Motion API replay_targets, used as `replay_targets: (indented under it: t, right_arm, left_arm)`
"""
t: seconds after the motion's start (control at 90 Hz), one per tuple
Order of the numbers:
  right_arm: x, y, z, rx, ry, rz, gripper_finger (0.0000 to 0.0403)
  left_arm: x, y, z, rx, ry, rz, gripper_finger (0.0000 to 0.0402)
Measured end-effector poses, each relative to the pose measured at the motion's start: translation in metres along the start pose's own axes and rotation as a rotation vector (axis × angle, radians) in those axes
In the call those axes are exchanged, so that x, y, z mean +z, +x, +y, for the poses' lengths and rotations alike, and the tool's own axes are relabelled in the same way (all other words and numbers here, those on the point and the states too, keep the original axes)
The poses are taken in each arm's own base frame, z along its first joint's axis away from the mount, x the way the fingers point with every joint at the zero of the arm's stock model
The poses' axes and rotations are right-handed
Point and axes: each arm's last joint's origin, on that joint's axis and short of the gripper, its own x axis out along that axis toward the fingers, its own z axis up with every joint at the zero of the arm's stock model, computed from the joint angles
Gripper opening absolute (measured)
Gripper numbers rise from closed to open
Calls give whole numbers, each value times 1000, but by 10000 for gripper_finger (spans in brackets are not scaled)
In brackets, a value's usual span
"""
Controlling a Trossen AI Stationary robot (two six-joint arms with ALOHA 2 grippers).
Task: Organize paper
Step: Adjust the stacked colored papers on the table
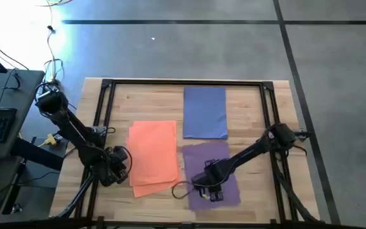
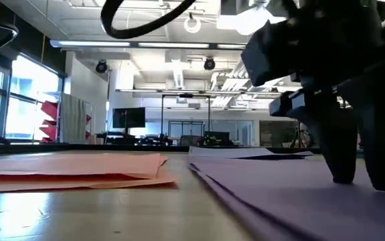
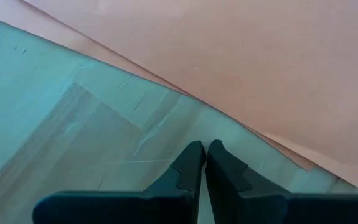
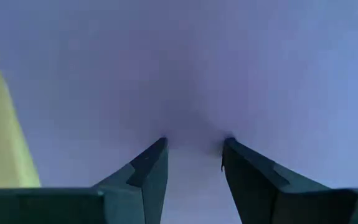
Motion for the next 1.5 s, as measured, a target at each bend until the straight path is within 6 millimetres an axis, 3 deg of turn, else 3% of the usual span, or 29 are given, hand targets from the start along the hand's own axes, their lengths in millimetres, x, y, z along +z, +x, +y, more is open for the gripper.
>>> replay_targets:
  t: [0.122,0.511,0.756,0.856,0.978,1.144,1.344,1.5]
  right_arm:
    - [2,0,-1,21,72,-4,138]
    - [-2,0,-2,-74,-105,1,138]
    - [2,-33,2,-184,-71,-41,138]
    - [13,-54,10,-187,-91,-159,138]
    - [31,-58,19,-150,-181,-352,138]
    - [59,-58,32,-82,-342,-624,138]
    - [89,-40,32,62,-416,-815,138]
    - [98,-13,34,106,-434,-840,138]
  left_arm:
    - [0,0,0,-2,1,-6,0]
    - [0,0,0,-5,3,-10,0]
    - [0,-1,-2,-7,0,-12,0]
    - [3,-12,-7,40,4,1,0]
    - [13,-42,-22,75,16,-21,0]
    - [41,-71,-31,129,45,-284,0]
    - [94,-54,-18,301,90,-414,0]
    - [143,-41,-6,363,168,-424,0]
